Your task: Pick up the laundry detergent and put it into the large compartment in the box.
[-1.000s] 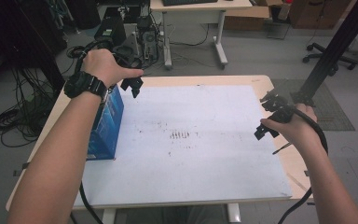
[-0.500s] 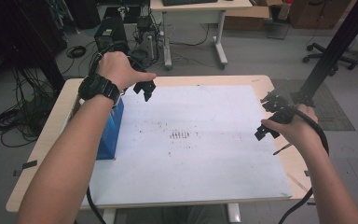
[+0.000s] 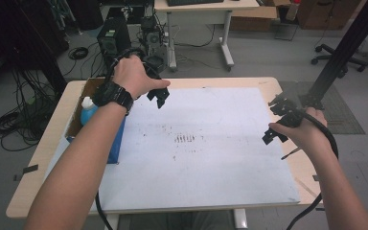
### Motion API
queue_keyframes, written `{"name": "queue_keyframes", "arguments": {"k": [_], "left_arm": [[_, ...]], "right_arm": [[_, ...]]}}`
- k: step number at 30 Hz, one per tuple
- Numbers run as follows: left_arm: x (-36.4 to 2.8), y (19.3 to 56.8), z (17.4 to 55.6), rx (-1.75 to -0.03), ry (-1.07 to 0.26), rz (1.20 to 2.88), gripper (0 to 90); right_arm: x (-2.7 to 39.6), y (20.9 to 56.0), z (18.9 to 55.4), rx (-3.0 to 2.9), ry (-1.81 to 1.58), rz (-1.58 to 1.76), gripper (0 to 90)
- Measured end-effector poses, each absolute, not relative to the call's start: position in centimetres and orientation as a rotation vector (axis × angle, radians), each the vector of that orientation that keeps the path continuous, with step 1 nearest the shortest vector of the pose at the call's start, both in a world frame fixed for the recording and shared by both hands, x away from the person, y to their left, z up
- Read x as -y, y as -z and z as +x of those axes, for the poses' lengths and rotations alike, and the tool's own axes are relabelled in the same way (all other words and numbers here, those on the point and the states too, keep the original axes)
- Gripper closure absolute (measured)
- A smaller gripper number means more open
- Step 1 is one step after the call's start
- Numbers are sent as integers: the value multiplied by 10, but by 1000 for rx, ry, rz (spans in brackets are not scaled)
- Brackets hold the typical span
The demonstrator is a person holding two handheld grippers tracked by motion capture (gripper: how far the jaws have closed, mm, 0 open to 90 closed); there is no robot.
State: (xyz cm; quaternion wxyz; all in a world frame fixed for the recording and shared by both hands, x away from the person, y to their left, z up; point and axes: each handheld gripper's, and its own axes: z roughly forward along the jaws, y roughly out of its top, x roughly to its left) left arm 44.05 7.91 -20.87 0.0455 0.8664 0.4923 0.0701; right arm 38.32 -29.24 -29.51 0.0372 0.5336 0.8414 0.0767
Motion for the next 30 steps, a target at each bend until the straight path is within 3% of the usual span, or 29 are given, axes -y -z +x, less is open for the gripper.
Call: {"name": "queue_keyframes", "arguments": {"k": [30], "left_arm": [[-37,241,423,-1333,-158,2766,224]], "right_arm": [[292,295,384,-2583,-236,1641,164]]}}
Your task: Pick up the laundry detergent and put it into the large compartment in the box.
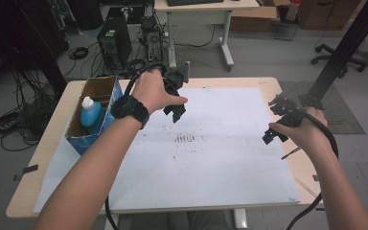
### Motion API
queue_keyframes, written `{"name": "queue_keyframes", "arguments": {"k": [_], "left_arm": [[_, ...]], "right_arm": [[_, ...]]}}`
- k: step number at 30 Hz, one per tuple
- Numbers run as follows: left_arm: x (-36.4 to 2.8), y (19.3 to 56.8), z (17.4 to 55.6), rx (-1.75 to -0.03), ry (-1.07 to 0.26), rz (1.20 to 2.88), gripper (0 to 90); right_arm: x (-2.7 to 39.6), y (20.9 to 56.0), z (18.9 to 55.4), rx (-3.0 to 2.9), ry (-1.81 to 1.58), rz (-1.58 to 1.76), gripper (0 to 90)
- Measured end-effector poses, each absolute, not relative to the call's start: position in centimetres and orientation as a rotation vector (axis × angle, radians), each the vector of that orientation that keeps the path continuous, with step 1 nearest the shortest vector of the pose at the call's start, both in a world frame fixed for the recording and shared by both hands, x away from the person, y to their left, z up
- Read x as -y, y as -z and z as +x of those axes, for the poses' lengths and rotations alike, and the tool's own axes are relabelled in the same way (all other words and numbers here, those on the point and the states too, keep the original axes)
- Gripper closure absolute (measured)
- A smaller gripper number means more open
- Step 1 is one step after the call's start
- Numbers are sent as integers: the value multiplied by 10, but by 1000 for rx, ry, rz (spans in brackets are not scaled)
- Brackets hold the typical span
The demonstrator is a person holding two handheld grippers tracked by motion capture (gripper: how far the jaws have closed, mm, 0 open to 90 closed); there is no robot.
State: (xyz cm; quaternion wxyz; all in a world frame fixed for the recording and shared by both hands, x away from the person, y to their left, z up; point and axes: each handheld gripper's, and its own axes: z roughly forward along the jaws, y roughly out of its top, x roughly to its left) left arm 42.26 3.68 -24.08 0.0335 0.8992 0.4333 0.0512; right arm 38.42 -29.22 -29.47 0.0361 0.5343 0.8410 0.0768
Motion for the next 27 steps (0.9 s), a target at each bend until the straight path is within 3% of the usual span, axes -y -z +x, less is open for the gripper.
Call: {"name": "queue_keyframes", "arguments": {"k": [27], "left_arm": [[-26,271,407,-1235,-106,2845,224]], "right_arm": [[291,295,388,-2588,-234,1634,164]]}}
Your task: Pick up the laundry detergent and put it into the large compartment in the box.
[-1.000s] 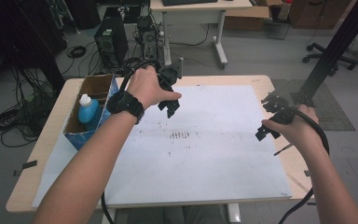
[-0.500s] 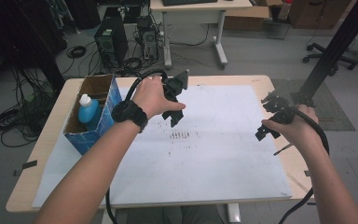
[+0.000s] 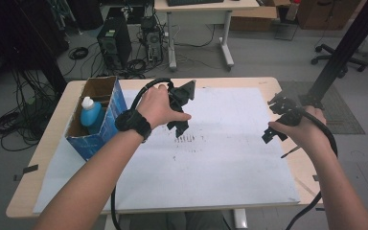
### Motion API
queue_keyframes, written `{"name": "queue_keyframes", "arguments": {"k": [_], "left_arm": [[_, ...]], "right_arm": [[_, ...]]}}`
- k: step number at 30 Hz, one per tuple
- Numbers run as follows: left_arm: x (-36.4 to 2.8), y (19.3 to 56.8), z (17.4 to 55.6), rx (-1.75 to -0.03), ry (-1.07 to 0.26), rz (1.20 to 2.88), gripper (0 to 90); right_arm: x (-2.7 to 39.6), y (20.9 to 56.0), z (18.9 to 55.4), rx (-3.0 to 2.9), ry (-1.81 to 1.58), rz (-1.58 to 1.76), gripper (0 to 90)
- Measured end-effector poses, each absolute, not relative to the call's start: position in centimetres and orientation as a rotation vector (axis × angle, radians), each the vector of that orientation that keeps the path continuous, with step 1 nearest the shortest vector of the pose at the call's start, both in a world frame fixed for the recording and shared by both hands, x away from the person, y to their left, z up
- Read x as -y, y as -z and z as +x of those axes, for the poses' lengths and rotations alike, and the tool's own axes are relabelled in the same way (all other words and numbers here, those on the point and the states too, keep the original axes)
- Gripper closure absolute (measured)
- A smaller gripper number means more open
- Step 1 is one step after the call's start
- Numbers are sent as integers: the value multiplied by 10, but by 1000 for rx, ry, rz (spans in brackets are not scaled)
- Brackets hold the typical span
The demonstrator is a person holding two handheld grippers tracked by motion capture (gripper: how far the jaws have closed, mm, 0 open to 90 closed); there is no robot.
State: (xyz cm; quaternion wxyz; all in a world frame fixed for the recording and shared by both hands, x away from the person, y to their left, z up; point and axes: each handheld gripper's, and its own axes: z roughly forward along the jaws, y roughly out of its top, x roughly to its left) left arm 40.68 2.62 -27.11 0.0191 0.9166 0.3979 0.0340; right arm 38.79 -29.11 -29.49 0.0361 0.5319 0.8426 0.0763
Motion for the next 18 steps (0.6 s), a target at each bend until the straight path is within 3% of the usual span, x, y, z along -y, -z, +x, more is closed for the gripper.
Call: {"name": "queue_keyframes", "arguments": {"k": [18], "left_arm": [[-26,273,404,-1232,-95,2851,223]], "right_arm": [[292,293,385,-2586,-230,1636,164]]}}
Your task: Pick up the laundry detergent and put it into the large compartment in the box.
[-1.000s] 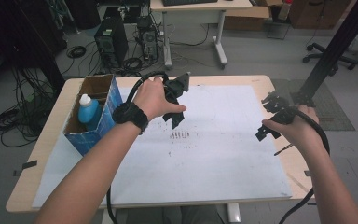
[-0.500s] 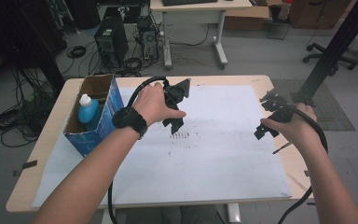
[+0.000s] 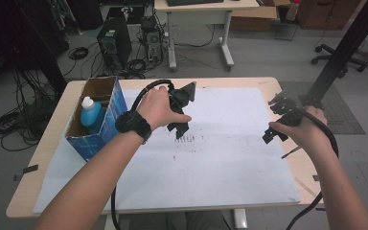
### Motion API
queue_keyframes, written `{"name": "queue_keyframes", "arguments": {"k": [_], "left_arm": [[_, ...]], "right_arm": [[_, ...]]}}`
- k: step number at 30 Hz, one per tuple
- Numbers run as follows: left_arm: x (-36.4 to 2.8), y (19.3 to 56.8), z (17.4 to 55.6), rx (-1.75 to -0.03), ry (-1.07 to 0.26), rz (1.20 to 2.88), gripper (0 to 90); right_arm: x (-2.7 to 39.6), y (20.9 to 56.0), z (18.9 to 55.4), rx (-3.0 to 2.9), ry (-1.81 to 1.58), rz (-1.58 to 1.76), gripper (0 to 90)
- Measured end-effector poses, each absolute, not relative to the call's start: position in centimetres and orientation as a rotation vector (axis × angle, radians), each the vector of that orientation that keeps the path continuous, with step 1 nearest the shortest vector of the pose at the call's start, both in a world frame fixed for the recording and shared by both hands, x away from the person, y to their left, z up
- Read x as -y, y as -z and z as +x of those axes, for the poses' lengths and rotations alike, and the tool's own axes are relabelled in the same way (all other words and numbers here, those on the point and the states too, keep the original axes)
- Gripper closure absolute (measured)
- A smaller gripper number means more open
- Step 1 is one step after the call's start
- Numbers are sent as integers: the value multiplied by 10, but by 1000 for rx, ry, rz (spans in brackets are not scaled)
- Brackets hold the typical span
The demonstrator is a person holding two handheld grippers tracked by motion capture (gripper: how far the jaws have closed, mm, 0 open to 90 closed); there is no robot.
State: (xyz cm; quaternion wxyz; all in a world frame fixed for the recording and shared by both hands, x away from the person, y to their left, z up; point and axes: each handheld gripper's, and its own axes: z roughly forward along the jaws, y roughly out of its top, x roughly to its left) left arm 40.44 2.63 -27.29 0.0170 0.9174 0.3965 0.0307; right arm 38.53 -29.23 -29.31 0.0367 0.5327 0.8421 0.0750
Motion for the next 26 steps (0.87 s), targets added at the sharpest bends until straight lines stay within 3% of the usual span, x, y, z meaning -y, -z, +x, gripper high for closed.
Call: {"name": "queue_keyframes", "arguments": {"k": [26], "left_arm": [[-29,275,404,-1247,-85,2850,223]], "right_arm": [[289,293,383,-2594,-212,1627,161]]}}
